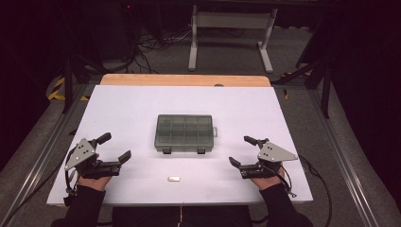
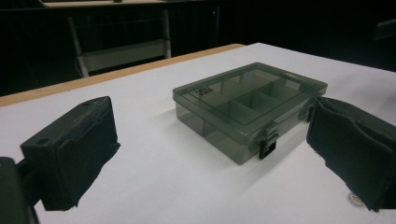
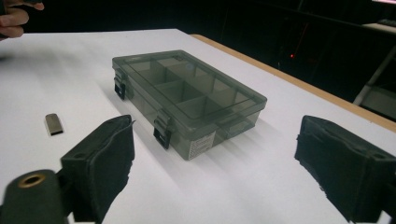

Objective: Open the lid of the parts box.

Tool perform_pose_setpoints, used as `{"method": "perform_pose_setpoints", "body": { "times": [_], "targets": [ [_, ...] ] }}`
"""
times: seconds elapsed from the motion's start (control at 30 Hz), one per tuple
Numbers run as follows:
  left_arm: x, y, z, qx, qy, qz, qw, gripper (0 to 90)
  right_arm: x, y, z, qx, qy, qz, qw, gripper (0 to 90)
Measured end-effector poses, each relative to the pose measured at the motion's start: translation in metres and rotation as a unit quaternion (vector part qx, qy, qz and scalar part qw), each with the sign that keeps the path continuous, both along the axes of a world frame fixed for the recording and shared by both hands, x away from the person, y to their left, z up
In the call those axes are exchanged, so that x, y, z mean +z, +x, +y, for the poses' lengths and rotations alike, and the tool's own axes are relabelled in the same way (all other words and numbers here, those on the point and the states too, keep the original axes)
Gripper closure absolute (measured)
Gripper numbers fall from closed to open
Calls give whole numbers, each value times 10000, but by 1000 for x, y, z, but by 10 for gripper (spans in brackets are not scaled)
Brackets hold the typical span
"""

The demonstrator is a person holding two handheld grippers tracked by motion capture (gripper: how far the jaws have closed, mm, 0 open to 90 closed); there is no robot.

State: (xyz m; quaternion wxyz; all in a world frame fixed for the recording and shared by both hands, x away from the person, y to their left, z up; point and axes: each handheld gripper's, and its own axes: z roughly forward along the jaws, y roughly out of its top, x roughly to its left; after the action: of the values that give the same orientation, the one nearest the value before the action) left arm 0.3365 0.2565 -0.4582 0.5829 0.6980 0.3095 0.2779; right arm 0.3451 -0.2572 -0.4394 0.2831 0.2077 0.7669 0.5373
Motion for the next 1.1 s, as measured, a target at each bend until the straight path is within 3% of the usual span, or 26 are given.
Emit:
{"method": "perform_pose_setpoints", "body": {
  "times": [0.23, 0.27, 0.37, 0.67, 1.1],
  "targets": [
    [6, 2, -4, -100, 110, -21, 9999, 47, 3, 4, 1, 60, -52, 146, 9999, 191],
    [8, 5, -6, -69, 117, 9, 9999, 54, 5, 6, 3, 132, -96, 188, 9997, 233],
    [13, 13, -10, -106, 75, 49, 9999, 62, 8, 9, 9, 233, -217, 183, 9993, 244],
    [22, 29, -23, -244, 157, 37, 9996, 67, 18, 20, 22, 300, -252, 247, 9989, 242],
    [29, 50, -43, -534, 372, 315, 9974, 60, 25, 39, 36, 423, -365, 515, 9971, 234]
  ]
}}
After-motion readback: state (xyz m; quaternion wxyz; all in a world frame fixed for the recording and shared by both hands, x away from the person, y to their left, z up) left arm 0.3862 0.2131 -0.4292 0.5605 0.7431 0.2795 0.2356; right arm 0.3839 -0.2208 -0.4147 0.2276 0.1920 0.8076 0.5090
